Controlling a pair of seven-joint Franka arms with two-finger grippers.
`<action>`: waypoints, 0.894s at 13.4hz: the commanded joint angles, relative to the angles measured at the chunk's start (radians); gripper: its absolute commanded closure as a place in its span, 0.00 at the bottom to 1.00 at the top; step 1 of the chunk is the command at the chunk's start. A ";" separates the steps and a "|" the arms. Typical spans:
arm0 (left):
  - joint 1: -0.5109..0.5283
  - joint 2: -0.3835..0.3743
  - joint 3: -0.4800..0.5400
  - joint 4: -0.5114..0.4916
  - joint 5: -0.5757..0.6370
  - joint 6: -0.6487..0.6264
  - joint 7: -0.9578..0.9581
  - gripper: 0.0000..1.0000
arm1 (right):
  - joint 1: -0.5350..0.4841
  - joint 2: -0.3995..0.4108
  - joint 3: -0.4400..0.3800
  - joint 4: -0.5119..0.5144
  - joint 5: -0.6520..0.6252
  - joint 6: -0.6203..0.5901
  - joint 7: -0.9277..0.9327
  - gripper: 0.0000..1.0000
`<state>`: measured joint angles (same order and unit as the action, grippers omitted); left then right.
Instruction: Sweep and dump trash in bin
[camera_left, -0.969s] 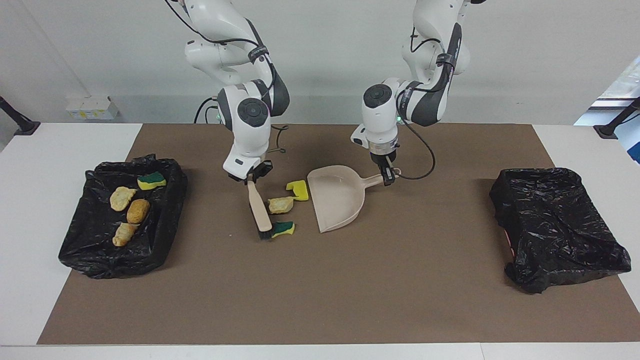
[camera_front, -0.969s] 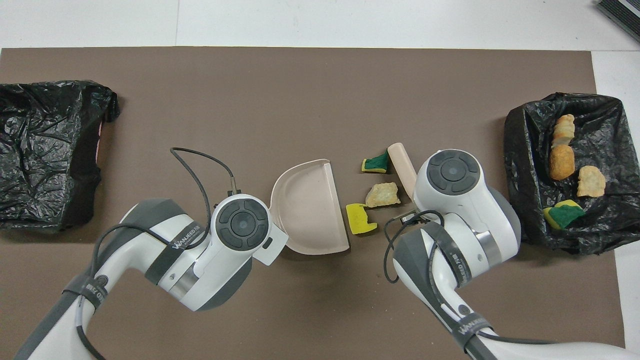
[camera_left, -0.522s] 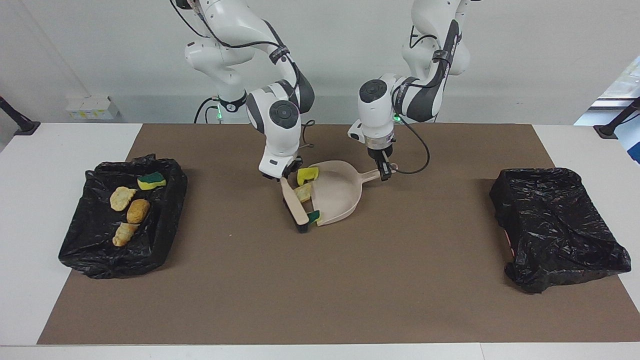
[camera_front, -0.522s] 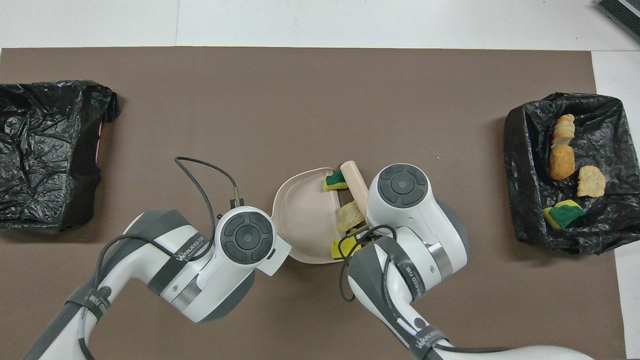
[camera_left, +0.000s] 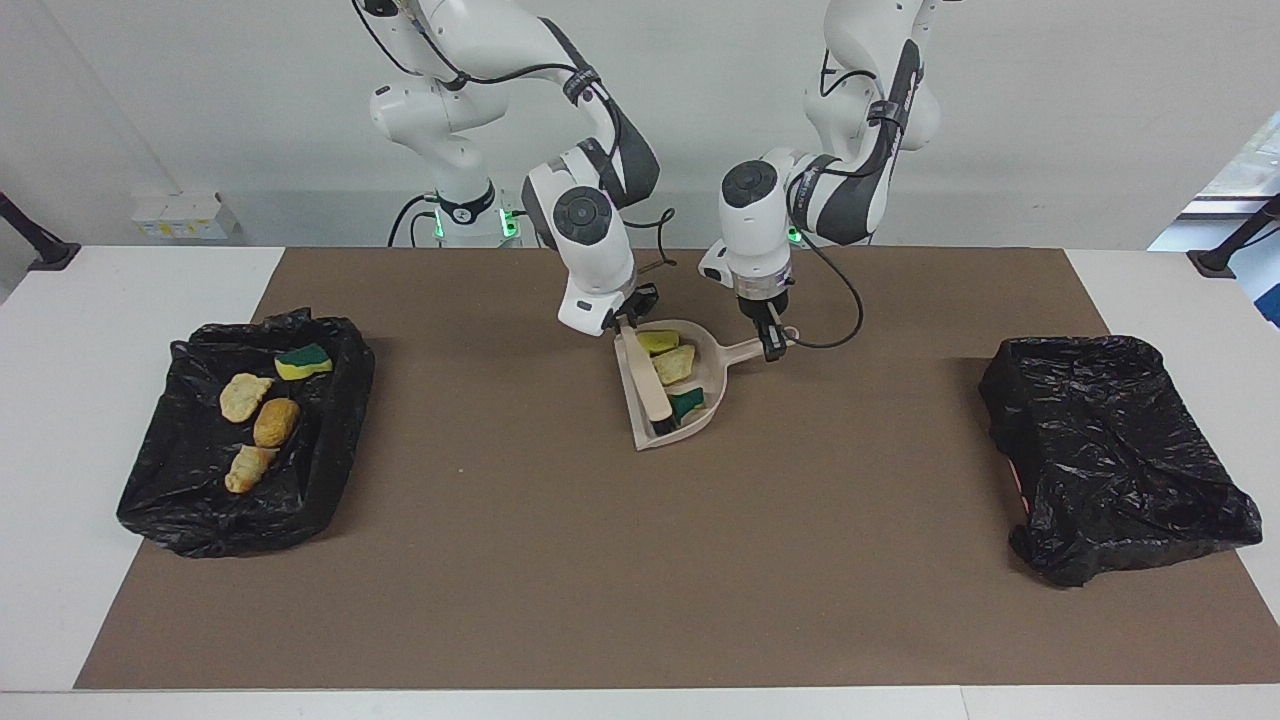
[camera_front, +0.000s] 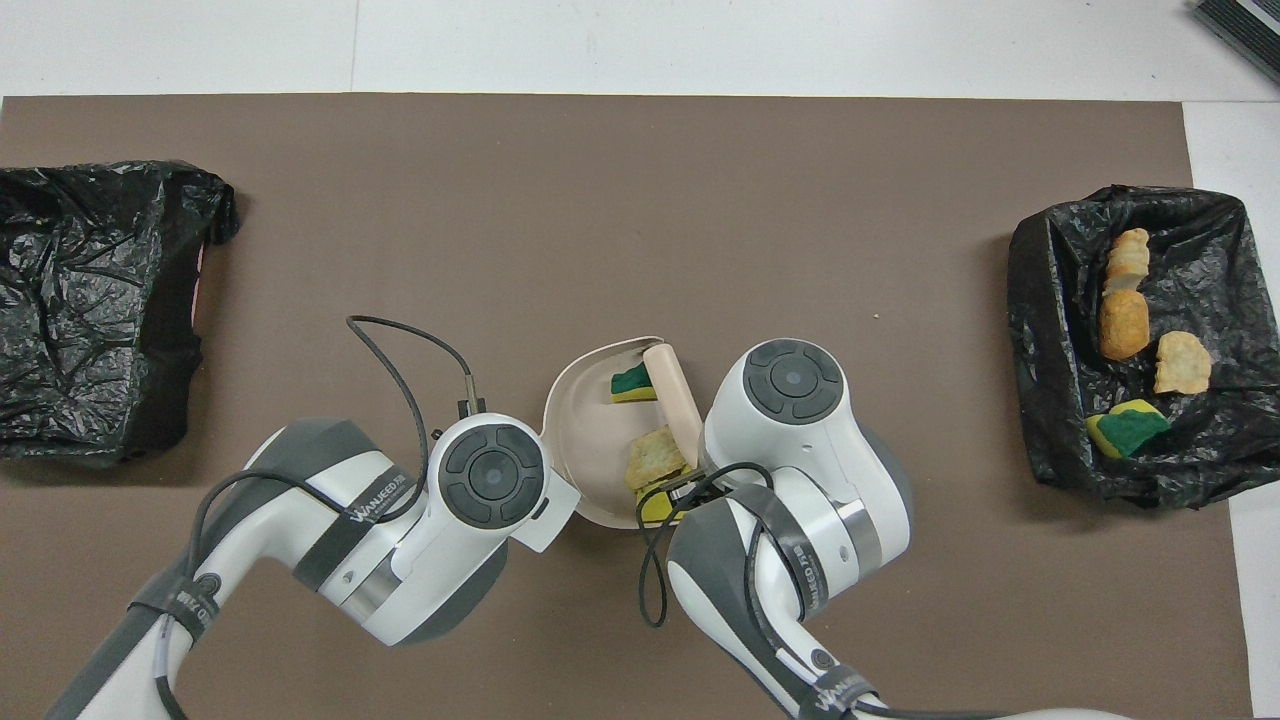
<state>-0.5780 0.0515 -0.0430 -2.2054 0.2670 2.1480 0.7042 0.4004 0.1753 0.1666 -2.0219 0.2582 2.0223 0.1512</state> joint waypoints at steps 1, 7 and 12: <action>0.030 -0.027 0.006 -0.039 0.003 0.041 0.073 1.00 | -0.037 -0.046 -0.005 0.022 0.007 -0.079 0.013 1.00; 0.092 0.015 0.005 0.018 0.001 0.058 0.222 1.00 | -0.104 -0.132 -0.004 0.020 -0.063 -0.189 0.060 1.00; 0.089 0.011 0.005 0.007 0.000 0.058 0.215 1.00 | -0.060 -0.140 0.007 -0.015 -0.043 -0.114 0.109 1.00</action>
<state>-0.4925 0.0597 -0.0363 -2.2001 0.2671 2.1934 0.9109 0.3137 0.0533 0.1647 -2.0022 0.2127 1.8639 0.2144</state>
